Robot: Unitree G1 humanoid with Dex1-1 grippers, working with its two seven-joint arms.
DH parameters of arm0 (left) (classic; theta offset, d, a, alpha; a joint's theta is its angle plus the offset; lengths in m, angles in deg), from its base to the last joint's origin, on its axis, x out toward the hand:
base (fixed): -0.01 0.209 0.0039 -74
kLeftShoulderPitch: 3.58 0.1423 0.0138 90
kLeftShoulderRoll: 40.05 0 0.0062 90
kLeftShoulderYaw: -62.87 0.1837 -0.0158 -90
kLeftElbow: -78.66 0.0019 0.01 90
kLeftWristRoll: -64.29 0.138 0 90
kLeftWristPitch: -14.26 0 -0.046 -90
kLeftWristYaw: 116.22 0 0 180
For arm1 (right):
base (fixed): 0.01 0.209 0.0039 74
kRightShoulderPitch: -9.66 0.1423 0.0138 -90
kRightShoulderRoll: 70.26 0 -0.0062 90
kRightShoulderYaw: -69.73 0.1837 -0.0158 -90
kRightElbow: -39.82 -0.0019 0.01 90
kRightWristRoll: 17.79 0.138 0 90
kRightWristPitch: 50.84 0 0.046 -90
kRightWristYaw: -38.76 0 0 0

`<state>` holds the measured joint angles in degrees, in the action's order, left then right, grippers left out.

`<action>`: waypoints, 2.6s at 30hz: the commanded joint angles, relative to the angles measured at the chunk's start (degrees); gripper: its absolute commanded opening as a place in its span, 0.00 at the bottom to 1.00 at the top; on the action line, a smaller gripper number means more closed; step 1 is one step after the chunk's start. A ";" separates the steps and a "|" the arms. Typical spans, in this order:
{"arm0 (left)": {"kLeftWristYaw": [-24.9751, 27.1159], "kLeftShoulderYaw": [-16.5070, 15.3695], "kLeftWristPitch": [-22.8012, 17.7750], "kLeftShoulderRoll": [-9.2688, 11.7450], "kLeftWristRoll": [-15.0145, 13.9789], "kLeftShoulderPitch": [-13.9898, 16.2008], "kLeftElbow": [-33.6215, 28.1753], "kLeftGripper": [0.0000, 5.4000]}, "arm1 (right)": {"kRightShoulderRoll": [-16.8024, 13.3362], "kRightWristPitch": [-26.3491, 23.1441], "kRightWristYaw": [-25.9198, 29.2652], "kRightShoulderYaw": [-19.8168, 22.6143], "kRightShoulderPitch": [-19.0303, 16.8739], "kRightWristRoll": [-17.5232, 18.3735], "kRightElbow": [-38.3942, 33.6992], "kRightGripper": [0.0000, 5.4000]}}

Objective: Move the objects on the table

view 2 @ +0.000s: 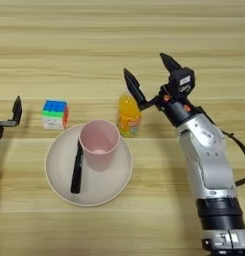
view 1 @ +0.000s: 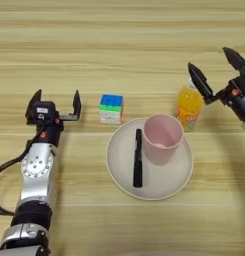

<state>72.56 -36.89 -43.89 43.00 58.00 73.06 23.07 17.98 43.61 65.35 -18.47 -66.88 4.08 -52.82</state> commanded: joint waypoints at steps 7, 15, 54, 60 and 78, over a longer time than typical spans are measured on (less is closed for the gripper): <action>-0.37 0.33 0.15 -0.31 0.60 -0.62 0.23 1.00 | -0.33 -5.95 1.18 -2.68 -0.93 -4.97 4.06 1.00; -0.37 0.25 0.19 -0.44 0.74 -0.48 0.00 1.00 | -0.38 -7.18 2.61 -3.75 -1.63 -6.91 6.74 1.00; -0.54 0.27 0.24 -0.60 0.95 -0.71 0.20 1.00 | 1.46 -4.32 2.38 -1.66 -0.74 -9.70 8.45 0.65; -0.62 0.30 0.24 -0.63 1.01 -0.83 0.32 1.00 | 0.85 -3.92 0.79 1.65 0.94 -9.44 8.72 0.65; -0.71 0.26 0.23 -0.60 1.22 -1.19 0.85 1.00 | -2.33 3.28 -9.31 8.66 8.55 -14.97 26.37 0.65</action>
<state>71.91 -36.88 -43.85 42.24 58.92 72.38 23.23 17.05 44.70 57.46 -10.89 -61.00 -9.88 -27.88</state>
